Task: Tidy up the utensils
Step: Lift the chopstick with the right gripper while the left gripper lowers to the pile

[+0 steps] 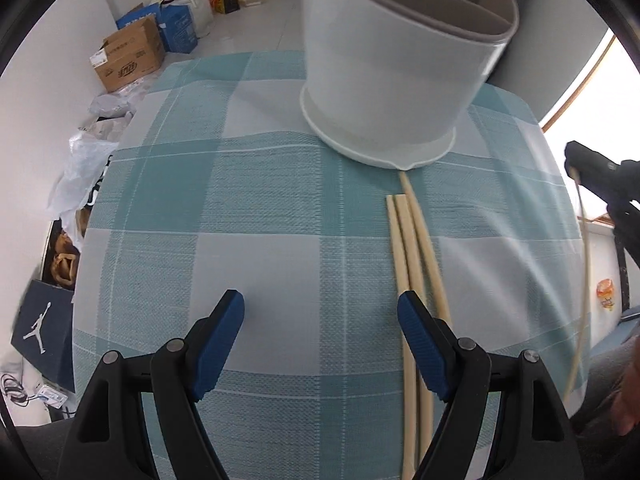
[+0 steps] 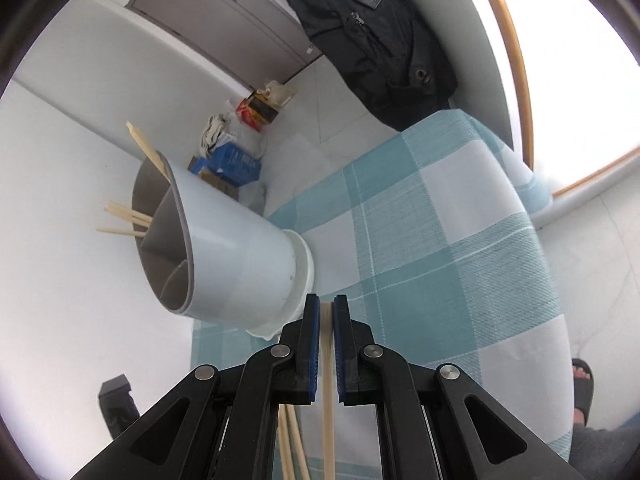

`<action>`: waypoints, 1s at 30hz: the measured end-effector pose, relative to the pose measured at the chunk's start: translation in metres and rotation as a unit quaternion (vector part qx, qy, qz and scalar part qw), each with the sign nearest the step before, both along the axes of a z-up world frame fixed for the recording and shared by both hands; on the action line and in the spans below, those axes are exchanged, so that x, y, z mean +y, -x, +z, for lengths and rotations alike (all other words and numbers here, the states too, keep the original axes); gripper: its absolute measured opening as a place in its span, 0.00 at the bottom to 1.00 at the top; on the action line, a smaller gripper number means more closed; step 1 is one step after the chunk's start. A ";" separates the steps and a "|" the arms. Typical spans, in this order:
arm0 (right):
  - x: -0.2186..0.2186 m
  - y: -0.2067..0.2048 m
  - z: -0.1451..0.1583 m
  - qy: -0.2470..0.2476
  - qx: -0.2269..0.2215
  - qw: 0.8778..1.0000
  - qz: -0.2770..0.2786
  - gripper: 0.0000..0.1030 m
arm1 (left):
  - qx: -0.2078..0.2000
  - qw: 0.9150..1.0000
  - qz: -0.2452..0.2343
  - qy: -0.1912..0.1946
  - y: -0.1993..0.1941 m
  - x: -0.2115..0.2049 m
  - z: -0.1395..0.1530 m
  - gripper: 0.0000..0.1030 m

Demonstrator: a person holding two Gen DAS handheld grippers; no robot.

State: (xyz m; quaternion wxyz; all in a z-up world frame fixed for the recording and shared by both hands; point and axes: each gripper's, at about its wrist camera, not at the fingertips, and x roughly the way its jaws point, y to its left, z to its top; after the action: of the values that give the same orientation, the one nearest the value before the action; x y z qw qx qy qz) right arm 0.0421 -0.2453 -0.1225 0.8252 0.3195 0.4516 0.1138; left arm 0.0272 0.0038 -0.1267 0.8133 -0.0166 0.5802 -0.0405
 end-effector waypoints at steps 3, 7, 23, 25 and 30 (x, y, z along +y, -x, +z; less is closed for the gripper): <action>-0.002 0.005 -0.005 0.001 0.010 1.000 -0.016 0.06 | 0.002 1.000 0.001 -0.015 0.001 0.000 -0.002 0.73; -0.013 0.005 -0.010 0.001 0.028 0.999 -0.029 0.06 | -0.001 1.000 -0.001 -0.011 0.001 -0.004 -0.001 0.73; -0.022 -0.001 -0.026 -0.061 0.024 0.995 -0.072 0.07 | 0.008 1.000 -0.001 -0.027 -0.010 -0.013 -0.006 0.73; -0.018 -0.002 -0.025 -0.056 0.029 0.996 -0.059 0.07 | 0.011 1.000 -0.003 -0.029 -0.012 -0.013 -0.007 0.73; -0.016 -0.003 -0.030 -0.066 0.050 0.996 -0.041 0.08 | 0.006 0.998 -0.009 -0.055 -0.021 -0.015 -0.007 0.73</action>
State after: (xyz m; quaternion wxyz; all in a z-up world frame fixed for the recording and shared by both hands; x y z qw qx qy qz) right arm 0.0454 -0.2613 -0.1525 0.7828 0.3968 0.4702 0.0935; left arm 0.0479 -0.0113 -0.1336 0.8092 0.0330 0.5863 -0.0162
